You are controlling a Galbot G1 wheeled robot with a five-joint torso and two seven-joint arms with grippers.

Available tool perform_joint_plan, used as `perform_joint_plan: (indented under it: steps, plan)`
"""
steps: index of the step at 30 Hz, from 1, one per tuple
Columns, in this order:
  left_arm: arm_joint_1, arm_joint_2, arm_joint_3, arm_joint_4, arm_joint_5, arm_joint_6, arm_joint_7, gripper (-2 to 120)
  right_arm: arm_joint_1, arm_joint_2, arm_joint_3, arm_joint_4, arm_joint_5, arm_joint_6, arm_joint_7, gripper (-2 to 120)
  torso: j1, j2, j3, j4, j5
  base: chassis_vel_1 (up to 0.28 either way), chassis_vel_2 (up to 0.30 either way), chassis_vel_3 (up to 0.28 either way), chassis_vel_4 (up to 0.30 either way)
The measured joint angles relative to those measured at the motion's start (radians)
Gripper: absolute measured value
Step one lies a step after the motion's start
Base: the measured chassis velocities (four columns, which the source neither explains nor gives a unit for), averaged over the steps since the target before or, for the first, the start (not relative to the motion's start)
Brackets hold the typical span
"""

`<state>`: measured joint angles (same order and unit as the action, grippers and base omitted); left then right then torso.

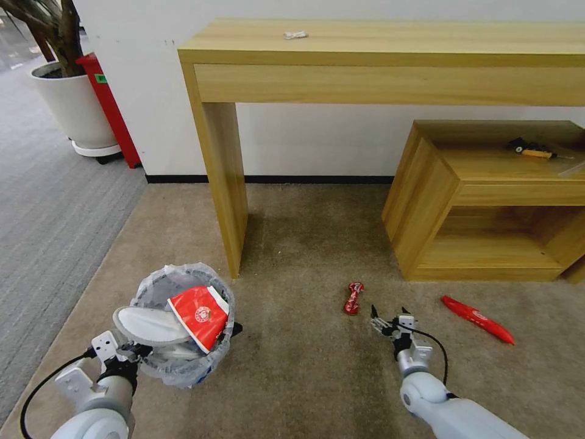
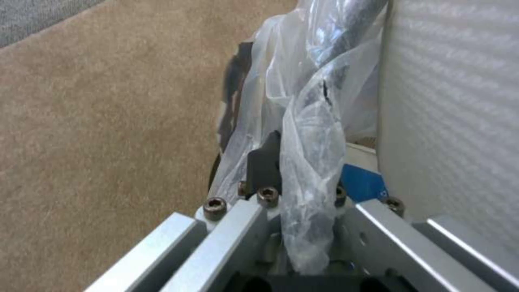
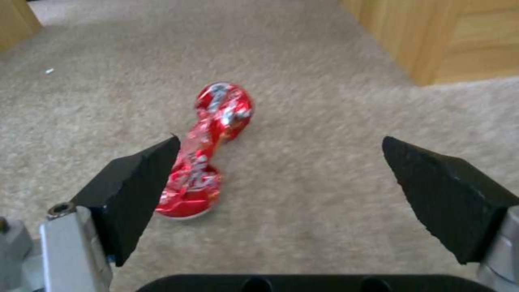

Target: Pick up the trash bin and place the garbage on the floor into it.

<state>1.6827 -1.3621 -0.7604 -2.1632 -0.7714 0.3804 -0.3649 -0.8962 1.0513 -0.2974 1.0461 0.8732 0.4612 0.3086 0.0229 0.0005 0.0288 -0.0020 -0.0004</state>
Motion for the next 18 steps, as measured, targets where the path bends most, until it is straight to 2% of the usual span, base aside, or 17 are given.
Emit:
perform_joint_plan:
  steps: [9, 18]
  plan:
    - [0.015, 0.009, -0.006, -0.04, -0.007, 0.0, -0.002, 0, 0.084, 0.132, -0.038, -0.13, 0.028, -0.005, -0.038, 94, 0.0, 0.0, 0.0, 0.0001, 0.0005, 0.0, 0.0, 0.0, 0.0]
    - [0.025, 0.013, -0.012, -0.061, -0.014, 0.0, -0.004, 0, 0.142, 0.195, -0.043, -0.239, 0.043, -0.006, -0.061, 91, 0.0, 0.0, 0.0, 0.0001, 0.0006, 0.0, 0.0, 0.0, 0.0]
